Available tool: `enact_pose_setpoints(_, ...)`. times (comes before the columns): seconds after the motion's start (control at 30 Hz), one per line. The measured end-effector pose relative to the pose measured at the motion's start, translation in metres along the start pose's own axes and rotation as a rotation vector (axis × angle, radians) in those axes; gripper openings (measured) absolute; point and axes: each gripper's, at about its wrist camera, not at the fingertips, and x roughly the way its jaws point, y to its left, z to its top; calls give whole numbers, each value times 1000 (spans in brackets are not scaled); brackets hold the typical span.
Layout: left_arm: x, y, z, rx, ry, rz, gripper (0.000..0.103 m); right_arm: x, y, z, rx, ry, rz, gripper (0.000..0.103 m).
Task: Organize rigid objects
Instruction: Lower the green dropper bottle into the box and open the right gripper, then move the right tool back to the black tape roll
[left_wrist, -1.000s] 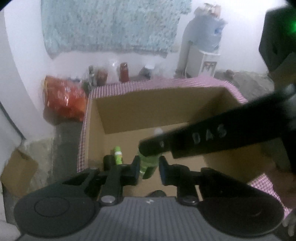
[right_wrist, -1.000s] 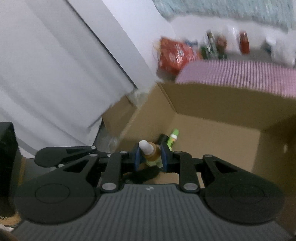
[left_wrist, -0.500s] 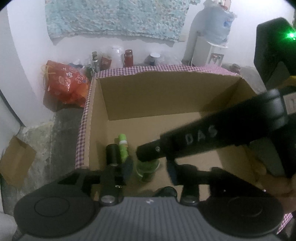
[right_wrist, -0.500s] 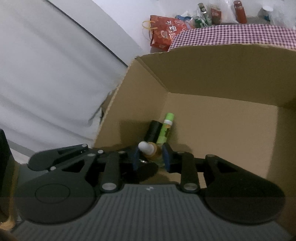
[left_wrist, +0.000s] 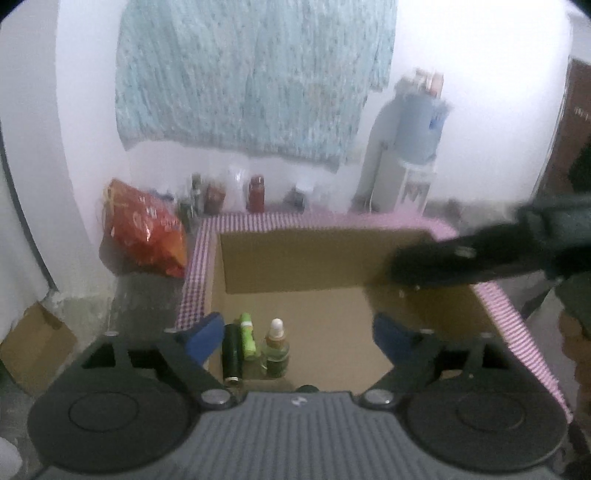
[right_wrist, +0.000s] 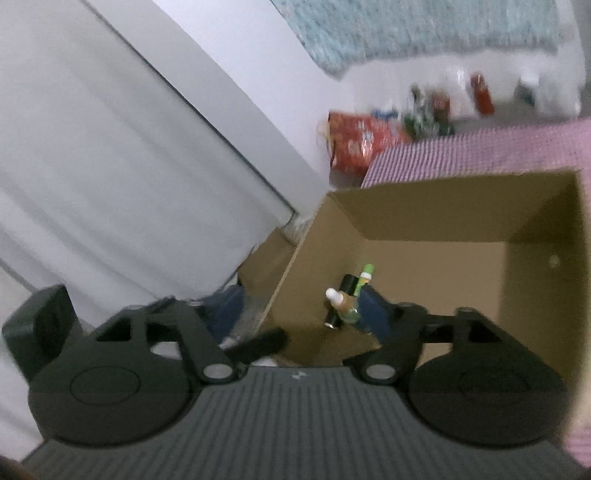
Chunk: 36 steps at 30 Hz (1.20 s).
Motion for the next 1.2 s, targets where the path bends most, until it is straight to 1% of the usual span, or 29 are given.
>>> enact_pose_setpoints(0.03, -11, -2, -4, 0, -22, -5, 92, -15, 4, -6, -21, -23, -17, 86)
enact_pose_setpoints(0.07, -19, -4, -8, 4, -35, -8, 93, -33, 8, -15, -46, -50, -41, 88)
enact_pose_setpoints(0.2, -42, -18, -31, 16, -42, -9, 93, -80, 17, -52, -119, -116, -162, 102)
enact_pose_setpoints(0.33, -53, -29, -58, 5, -13, -25, 93, -105, 27, -95, -193, -151, -308, 102)
enact_pose_setpoints(0.43, -56, -36, -81, -15, 17, -40, 93, -106, 39, -131, -285, -157, -454, 102)
enact_pose_setpoints(0.5, -57, -39, -96, -36, 40, -57, 93, -101, 41, -154, -342, -154, -531, 102)
enact_pose_setpoints(0.57, -57, -40, -109, -51, 56, -69, 94, -98, 42, -173, -380, -146, -601, 102)
enact_pose_setpoints(0.63, -56, -42, -121, -51, 68, -74, 95, -97, 41, -190, -400, -145, -642, 102)
enact_pose_setpoints(0.73, -58, -49, -135, -34, 69, -71, 98, -95, 31, -206, -382, -137, -653, 102)
enact_pose_setpoints(0.83, -59, -54, -141, -32, 72, -77, 103, -99, 17, -215, -318, -138, -620, 102)
enact_pose_setpoints(0.93, -60, -58, -147, -50, 71, -122, 103, -109, 4, -229, -266, -172, -536, 102)
enact_pose_setpoints(0.97, -59, -59, -148, -49, 74, -134, 103, -107, -1, -227, -242, -180, -506, 102)
enact_pose_setpoints(1.03, -56, -60, -152, -50, 80, -143, 103, -110, -6, -235, -190, -200, -447, 102)
enact_pose_setpoints(1.1, -52, -64, -155, -31, 89, -152, 103, -110, -14, -238, -133, -206, -387, 102)
enact_pose_setpoints(1.2, -49, -71, -160, 18, 85, -144, 103, -101, -26, -237, -53, -194, -327, 102)
